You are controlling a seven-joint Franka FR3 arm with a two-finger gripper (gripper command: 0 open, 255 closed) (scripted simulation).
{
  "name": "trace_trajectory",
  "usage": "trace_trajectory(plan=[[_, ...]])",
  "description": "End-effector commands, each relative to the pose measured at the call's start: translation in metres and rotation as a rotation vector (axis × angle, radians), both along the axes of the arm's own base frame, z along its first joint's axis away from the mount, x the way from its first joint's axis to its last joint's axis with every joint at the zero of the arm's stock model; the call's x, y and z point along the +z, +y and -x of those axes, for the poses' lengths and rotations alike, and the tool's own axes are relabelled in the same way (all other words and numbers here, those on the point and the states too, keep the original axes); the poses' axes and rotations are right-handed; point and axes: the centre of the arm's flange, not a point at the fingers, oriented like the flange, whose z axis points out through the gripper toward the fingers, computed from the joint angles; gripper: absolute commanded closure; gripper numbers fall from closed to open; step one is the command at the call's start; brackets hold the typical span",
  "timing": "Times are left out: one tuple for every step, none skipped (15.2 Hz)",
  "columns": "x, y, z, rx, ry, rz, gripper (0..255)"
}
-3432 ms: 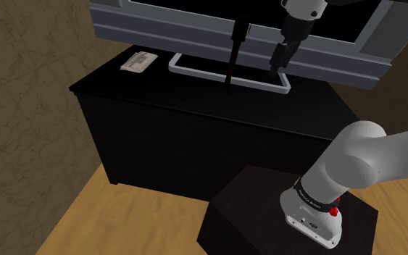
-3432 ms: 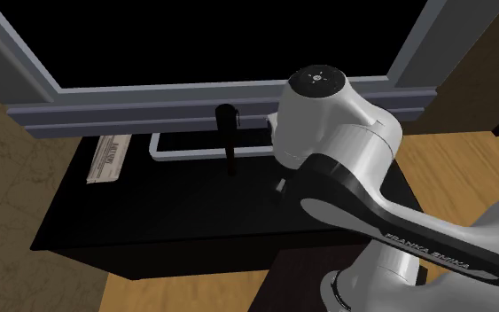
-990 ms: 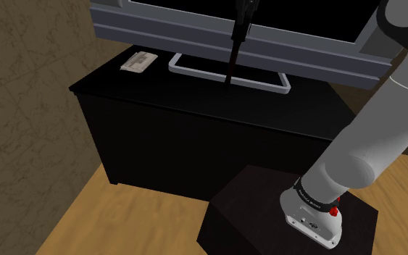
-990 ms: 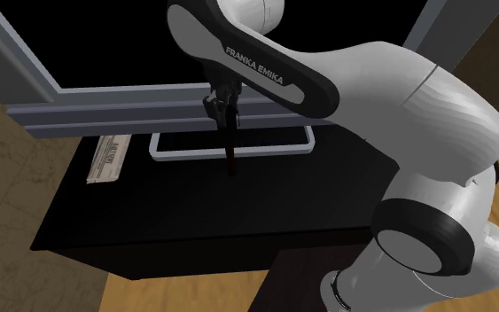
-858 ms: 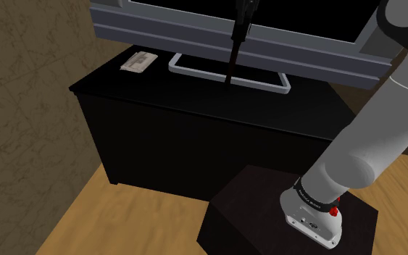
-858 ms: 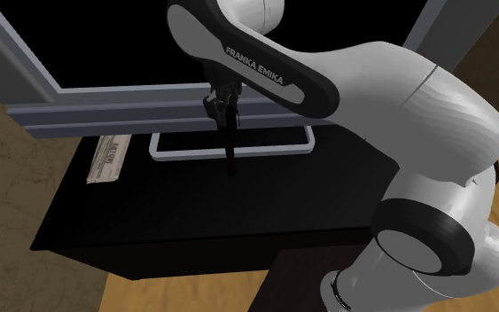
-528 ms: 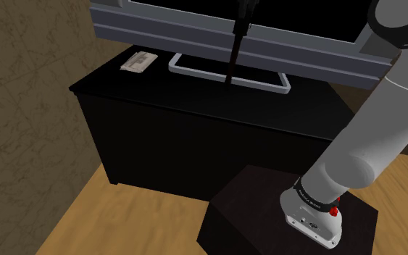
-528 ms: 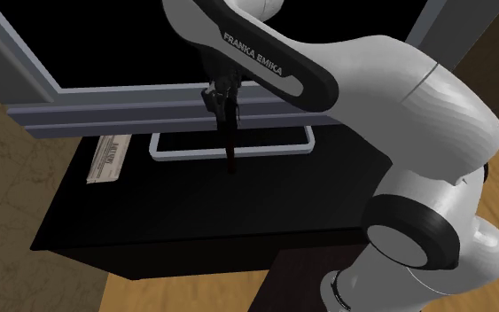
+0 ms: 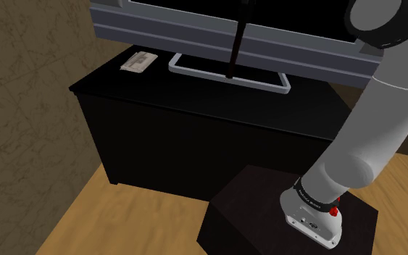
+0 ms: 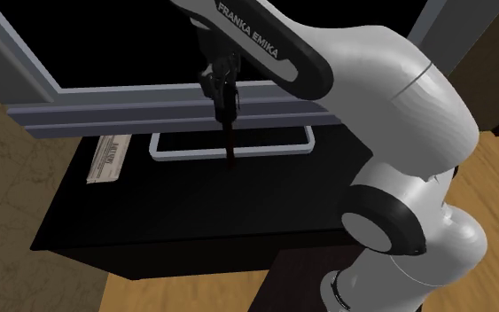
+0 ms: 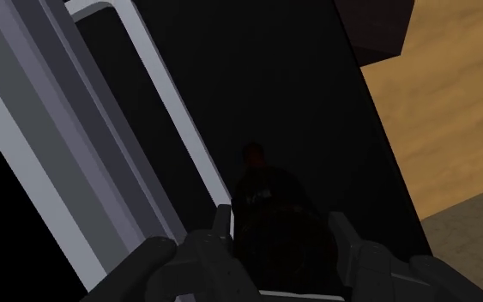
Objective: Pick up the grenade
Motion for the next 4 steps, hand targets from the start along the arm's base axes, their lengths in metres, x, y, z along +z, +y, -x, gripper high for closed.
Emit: trace_trajectory(plan=[[0.0115,0.0004,0.0005,0.000,0.000,0.000,255],[0.0167,0.0004,0.0005,0.000,0.000,0.000,255],[0.0176,0.0004,0.0005,0.000,0.000,0.000,255],[0.0175,0.0005,0.0006,0.000,0.000,0.000,255]])
